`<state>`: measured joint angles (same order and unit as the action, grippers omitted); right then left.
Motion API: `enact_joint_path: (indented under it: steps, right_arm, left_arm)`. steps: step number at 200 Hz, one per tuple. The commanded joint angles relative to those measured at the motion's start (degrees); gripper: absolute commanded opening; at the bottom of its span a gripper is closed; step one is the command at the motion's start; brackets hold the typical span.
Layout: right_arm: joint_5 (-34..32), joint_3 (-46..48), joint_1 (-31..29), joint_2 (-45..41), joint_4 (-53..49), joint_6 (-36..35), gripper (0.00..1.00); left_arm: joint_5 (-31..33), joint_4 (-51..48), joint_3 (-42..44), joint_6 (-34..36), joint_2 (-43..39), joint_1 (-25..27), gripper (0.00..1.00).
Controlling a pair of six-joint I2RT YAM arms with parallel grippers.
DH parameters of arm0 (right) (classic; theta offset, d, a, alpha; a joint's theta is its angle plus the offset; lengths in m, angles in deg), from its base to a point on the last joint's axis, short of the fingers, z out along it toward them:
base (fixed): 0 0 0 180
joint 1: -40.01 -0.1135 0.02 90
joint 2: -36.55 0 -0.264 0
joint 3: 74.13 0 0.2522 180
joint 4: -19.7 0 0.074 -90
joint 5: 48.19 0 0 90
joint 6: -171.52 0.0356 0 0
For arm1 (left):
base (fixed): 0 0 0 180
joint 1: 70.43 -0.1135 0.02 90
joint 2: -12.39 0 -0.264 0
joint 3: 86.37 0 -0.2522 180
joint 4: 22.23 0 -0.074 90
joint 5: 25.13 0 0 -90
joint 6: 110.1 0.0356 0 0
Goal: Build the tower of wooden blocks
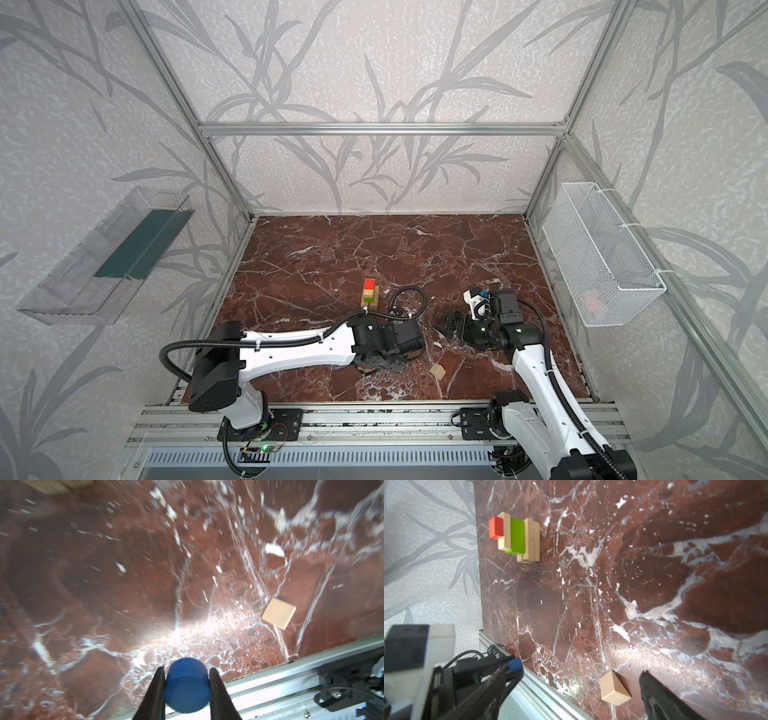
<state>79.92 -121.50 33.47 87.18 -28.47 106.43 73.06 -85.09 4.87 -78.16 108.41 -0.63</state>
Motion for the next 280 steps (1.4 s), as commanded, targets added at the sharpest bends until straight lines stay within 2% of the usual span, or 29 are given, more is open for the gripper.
enact_joint_path:
  steps: [1,40,75,128,158,188,213,280]
  right_arm:
    - [1.32,-2.21,-2.69,0.41,4.55,-1.0,0.99]
    - [-1.64,-4.26,-10.8,3.92,8.94,-1.68,0.99]
    - [-3.19,-5.04,-16.16,7.01,13.19,-2.22,0.99]
    - [-5.47,-5.91,-17.97,10.59,18.52,-2.44,0.99]
    - [-5.22,-6.84,-17.98,12.78,19.57,-3.83,0.99]
    - [-5.58,-8.62,-18.11,14.44,19.85,-4.69,0.99]
    - [-5.58,-9.76,-18.13,15.66,20.9,-4.52,0.99]
    - [-6.28,-11.05,-18.11,17.13,20.23,-5.28,0.99]
  left_arm:
    - [2.14,-5.16,0.34,0.84,-4.03,-3.55,0.19]
    - [6.12,-11.14,-4.57,4.35,-7.04,-10.71,0.18]
    - [3.93,-12.15,-8.76,7.87,-6.38,-17.92,0.17]
    - [1.12,-14.21,-16.04,11.93,0.35,-25.22,0.16]
    - [0.63,-15.9,-20.85,13.99,5.04,-27.6,0.16]
    - [-2.69,-18.74,-27.0,16.03,10.88,-29.9,0.15]
    - [-2.38,-21.47,-32.21,17.18,15.41,-30.49,0.15]
    - [-3.5,-22.97,-37.43,19.39,21.4,-31.48,0.15]
